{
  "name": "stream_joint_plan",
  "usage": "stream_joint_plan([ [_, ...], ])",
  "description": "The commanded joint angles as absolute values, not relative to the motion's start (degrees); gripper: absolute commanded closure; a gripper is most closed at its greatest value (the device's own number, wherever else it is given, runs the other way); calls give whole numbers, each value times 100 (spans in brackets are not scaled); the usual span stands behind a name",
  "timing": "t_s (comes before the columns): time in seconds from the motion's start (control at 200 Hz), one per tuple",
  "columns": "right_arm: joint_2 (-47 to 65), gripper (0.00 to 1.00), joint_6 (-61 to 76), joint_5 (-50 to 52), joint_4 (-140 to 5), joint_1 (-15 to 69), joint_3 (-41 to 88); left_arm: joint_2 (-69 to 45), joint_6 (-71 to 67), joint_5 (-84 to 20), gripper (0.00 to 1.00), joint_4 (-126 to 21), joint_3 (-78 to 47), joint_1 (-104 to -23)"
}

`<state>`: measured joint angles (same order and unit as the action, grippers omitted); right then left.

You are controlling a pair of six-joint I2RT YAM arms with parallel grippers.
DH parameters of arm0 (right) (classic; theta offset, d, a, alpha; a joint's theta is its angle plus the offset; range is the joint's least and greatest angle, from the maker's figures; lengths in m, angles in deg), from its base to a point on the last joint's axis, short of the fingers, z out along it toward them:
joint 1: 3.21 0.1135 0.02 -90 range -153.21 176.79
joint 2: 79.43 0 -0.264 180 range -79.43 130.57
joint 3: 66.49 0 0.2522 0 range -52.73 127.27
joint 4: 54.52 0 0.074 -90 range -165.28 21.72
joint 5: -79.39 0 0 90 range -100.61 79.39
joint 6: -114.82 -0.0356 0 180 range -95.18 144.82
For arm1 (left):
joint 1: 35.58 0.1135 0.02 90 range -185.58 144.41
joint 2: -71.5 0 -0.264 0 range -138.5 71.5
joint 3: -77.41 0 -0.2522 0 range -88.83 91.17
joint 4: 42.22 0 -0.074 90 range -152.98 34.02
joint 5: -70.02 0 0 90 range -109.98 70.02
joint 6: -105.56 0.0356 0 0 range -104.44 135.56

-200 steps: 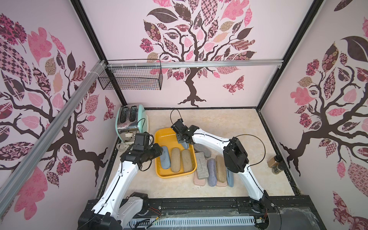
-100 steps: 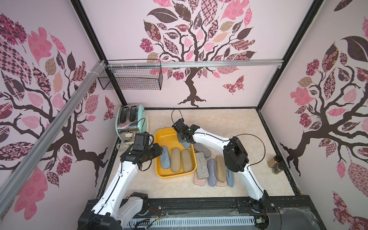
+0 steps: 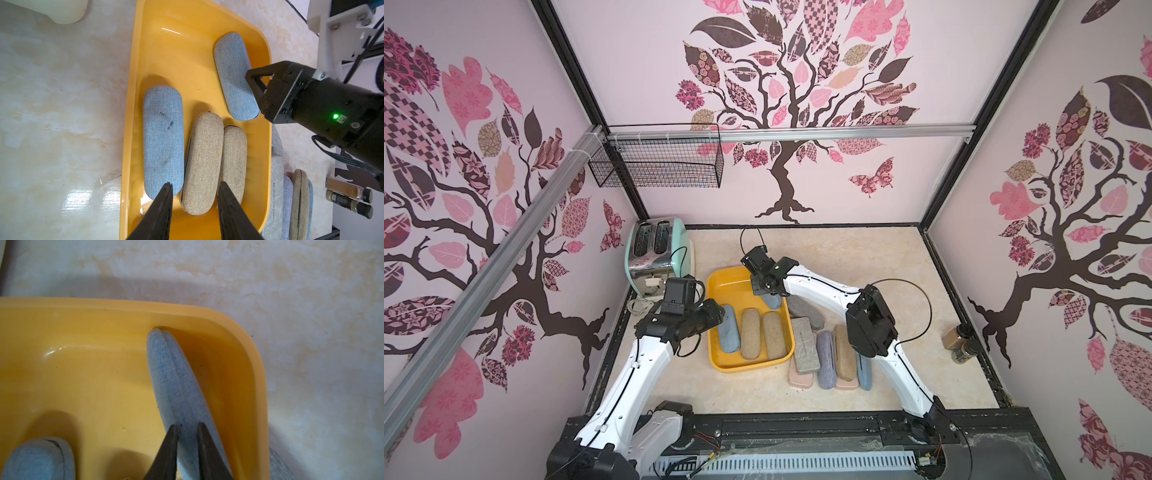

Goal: Put the glasses cases into the storage boxes
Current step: Adjust the glasses case in the storage box, then pick up the glasses case at the center of the board.

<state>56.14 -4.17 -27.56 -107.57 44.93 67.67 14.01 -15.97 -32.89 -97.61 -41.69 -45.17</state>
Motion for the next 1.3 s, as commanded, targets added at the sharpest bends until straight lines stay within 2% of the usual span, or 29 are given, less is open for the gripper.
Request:
stream_joint_plan([
  [0.0, 5747, 78, -788, -2311, -11134, 4376, 6794, 1359, -1644, -3495, 61, -9633, -4168, -4519],
  [0.435, 5538, 69, -1267, -1557, -11160, 4189, 6462, 1288, -1647, -3499, 60, -9659, -3979, -4521],
  [0.53, 5390, 61, -1270, -1481, -11105, 4197, 6535, 1195, -1639, -3512, 60, -9644, -3914, -4523],
  [0.57, 5287, 55, -1232, -1496, -11068, 4196, 6591, 1151, -1641, -3518, 60, -9641, -3877, -4522],
  [0.745, 4844, 38, -794, -1712, -11160, 4274, 7152, 926, -1693, -3506, 55, -9562, -3709, -4652],
  [0.84, 4519, 26, -495, -2217, -11369, 4429, 7545, 729, -1694, -3237, 51, -9605, -3477, -5030],
  [0.915, 4143, 22, -395, -2660, -11599, 4488, 7521, 572, -1728, -3100, 46, -9630, -3274, -5376],
  [0.98, 3677, 19, -396, -3118, -11685, 4470, 7078, 450, -1787, -3042, 43, -9584, -3127, -5677],
  [1.061, 2708, 16, -462, -3565, -11401, 4382, 5822, 290, -1810, -2773, 40, -9535, -2938, -6168],
  [1.176, 1248, 14, -849, -3412, -10883, 3881, 3822, -127, -1835, -2499, 37, -9476, -2631, -6949],
  [1.296, 372, 14, -990, -3746, -11202, 3581, 2678, -612, -1914, -2280, 36, -9404, -2309, -7621],
])
